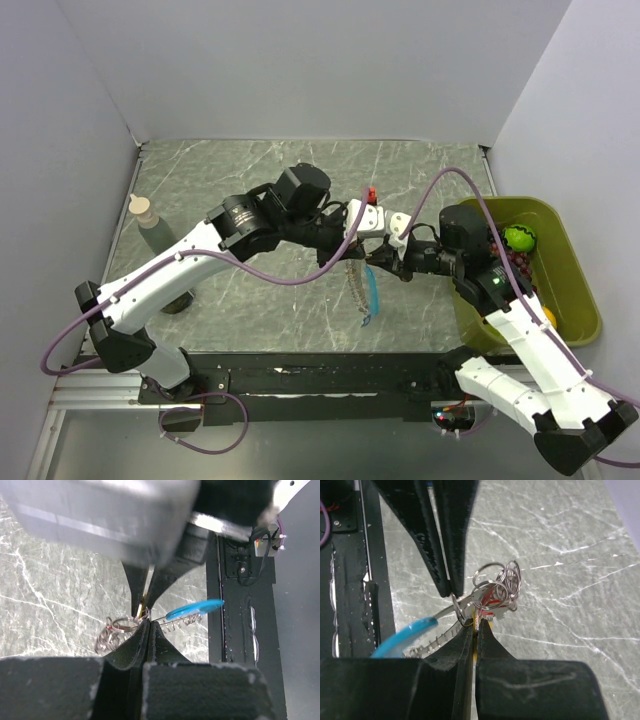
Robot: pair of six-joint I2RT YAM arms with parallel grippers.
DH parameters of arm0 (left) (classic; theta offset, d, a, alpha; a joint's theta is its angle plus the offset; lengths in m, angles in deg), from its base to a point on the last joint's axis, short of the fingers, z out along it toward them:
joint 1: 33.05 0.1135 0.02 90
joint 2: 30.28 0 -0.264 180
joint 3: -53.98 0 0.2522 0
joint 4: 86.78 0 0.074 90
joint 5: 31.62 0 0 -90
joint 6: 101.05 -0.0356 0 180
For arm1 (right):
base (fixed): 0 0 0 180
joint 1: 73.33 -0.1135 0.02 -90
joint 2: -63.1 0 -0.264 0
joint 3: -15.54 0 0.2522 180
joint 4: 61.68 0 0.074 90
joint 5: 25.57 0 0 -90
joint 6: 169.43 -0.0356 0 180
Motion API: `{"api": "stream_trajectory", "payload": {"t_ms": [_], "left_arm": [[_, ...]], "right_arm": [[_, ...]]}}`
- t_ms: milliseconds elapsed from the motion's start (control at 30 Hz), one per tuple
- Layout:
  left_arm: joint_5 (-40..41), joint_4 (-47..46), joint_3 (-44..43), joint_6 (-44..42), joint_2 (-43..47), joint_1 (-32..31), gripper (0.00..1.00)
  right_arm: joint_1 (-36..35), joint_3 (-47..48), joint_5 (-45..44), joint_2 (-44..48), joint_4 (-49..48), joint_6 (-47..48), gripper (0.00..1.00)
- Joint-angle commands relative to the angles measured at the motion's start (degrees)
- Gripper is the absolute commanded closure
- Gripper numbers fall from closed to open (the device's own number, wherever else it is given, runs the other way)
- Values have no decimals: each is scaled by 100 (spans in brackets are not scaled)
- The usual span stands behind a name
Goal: Remove the keys from the keyring
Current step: Remove the key from the keyring.
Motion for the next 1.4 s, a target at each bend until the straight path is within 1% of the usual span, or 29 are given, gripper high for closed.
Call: {"api": "stream_trajectory", "payload": {"t_ms": [0, 300, 467, 1000, 1367], "left_arm": [[-81, -366, -323, 149, 6, 4, 99], [-28, -384, -366, 193, -64, -5, 99], [-37, -366, -428, 219, -117, 3, 99], [-168, -278, -560, 193, -223, -5, 99], [-212, -278, -534, 184, -135, -5, 99]], "right_arm": [[-75, -83, -322, 15, -282, -89, 100], [-101, -170, -419, 129, -423, -204, 100], [-145, -302, -621, 164, -598, -327, 100], [-286, -197, -542, -20, -757, -459, 100], [-233, -337, -1253, -117, -1126, -757, 100]]}}
